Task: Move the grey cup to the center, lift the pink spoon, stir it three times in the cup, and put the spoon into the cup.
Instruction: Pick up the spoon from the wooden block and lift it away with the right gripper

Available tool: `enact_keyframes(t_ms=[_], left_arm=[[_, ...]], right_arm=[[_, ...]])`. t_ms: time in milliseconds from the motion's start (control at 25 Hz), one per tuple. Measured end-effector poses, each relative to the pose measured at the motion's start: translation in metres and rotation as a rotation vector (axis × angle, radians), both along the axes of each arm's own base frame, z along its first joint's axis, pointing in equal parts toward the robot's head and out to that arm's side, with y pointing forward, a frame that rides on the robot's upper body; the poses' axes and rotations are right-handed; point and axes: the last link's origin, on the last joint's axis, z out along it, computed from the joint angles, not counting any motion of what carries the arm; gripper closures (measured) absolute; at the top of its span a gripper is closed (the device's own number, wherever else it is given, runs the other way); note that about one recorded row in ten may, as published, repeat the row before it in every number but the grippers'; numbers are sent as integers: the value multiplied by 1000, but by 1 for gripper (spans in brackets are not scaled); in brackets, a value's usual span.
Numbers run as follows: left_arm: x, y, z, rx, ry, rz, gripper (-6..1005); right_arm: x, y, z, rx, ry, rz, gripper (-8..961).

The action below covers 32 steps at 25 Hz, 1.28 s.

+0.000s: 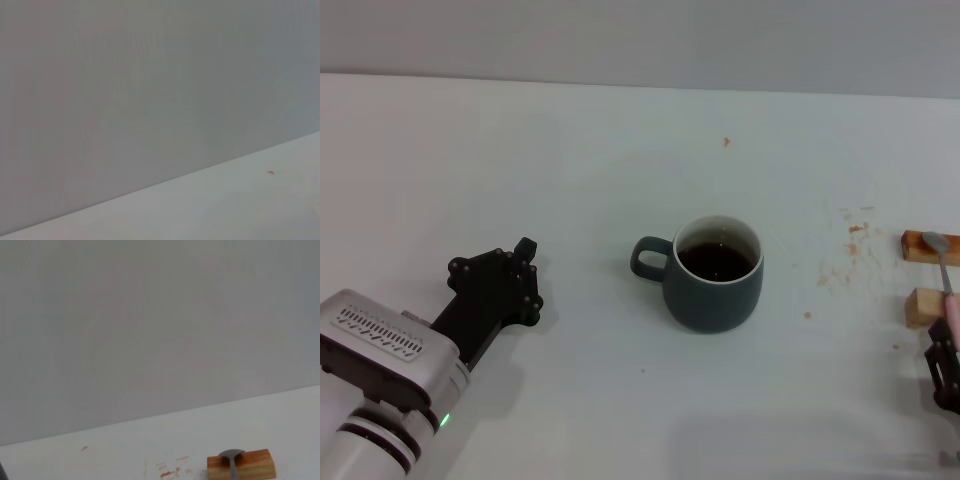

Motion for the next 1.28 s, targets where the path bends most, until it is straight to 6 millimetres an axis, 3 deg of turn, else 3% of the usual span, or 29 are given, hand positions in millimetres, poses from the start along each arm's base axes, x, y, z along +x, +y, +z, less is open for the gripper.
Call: enact_keyframes(t_ms=[200,520,960,1160,1280], left_arm=[[0,0,0,0,0,0,1001],[-1,0,0,-2,3,2,1001],[-1,-1,-1,-7,6,1,1001],[-2,-2,-1,-7,8,1,1001],[-2,-2,-1,-7,9,0,1001]], right_arm=[[0,0,0,-1,-1,2,535],[0,1,-1,-10,-1,-1,532],[2,0,0,-3,-6,-13,684],[3,1,0,-5,-7,-14,864],[4,1,-1,-10,-11,-20,864]])
